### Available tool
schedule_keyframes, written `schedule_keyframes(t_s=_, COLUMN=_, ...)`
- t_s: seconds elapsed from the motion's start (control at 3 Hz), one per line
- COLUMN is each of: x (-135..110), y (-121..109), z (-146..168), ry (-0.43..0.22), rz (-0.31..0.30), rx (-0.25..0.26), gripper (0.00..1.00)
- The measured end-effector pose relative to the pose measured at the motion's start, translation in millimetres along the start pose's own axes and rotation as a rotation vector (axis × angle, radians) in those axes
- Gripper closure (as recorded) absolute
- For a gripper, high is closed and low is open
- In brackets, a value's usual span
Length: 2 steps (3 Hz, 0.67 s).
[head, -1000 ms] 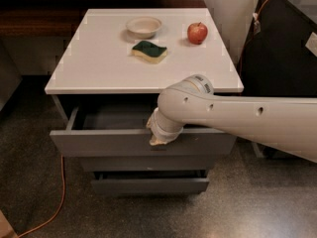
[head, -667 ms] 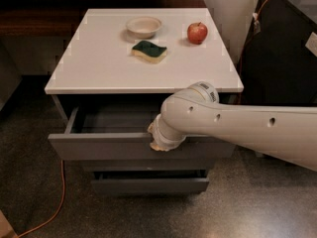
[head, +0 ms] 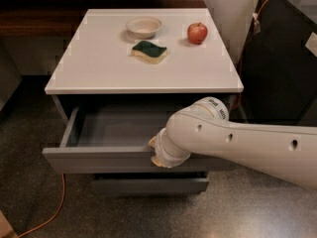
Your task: Open top drawer
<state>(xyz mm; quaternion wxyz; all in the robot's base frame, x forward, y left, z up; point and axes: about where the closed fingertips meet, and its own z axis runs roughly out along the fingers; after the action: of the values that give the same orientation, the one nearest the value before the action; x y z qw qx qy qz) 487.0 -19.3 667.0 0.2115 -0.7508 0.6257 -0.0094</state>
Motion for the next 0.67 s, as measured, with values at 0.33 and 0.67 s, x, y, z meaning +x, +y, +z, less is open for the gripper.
schedule_keyframes(t_s=0.33, x=-0.2, y=-0.3, z=-0.9, ry=0.000, rz=0.000, rx=0.000, gripper=1.00)
schedule_keyframes(t_s=0.67, x=-0.7, y=10.3, z=-5.2, ry=-0.003, rz=0.013, rx=0.000, gripper=1.00)
